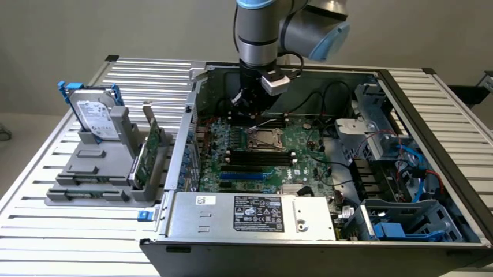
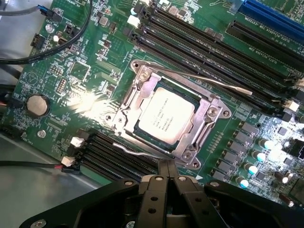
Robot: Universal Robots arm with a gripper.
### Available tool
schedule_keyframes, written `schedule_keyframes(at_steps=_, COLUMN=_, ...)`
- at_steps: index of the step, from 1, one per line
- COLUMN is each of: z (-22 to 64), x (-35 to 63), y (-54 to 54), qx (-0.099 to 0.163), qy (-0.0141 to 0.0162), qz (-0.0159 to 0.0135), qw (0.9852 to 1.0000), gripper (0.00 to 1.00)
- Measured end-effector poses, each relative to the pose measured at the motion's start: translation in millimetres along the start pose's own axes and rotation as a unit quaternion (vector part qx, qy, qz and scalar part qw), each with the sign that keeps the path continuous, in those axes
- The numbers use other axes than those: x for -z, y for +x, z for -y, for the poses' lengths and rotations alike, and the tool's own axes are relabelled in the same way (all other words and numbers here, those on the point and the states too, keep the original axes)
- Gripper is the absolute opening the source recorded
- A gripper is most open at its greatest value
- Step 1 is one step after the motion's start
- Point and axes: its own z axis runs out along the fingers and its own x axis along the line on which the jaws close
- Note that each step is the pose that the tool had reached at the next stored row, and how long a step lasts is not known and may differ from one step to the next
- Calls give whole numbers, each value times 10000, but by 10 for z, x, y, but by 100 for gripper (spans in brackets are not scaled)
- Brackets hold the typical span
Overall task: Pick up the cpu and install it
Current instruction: 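Install the first cpu locking lever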
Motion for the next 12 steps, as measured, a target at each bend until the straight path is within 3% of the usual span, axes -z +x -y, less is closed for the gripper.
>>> schedule_keyframes(at_steps=5, z=-11, x=-6, y=22, qx=98, qy=-41, qz=22, qw=9999, gripper=11)
schedule_keyframes(at_steps=12, z=7, x=-8, y=36, qx=107, qy=-42, qz=22, qw=9999, gripper=11)
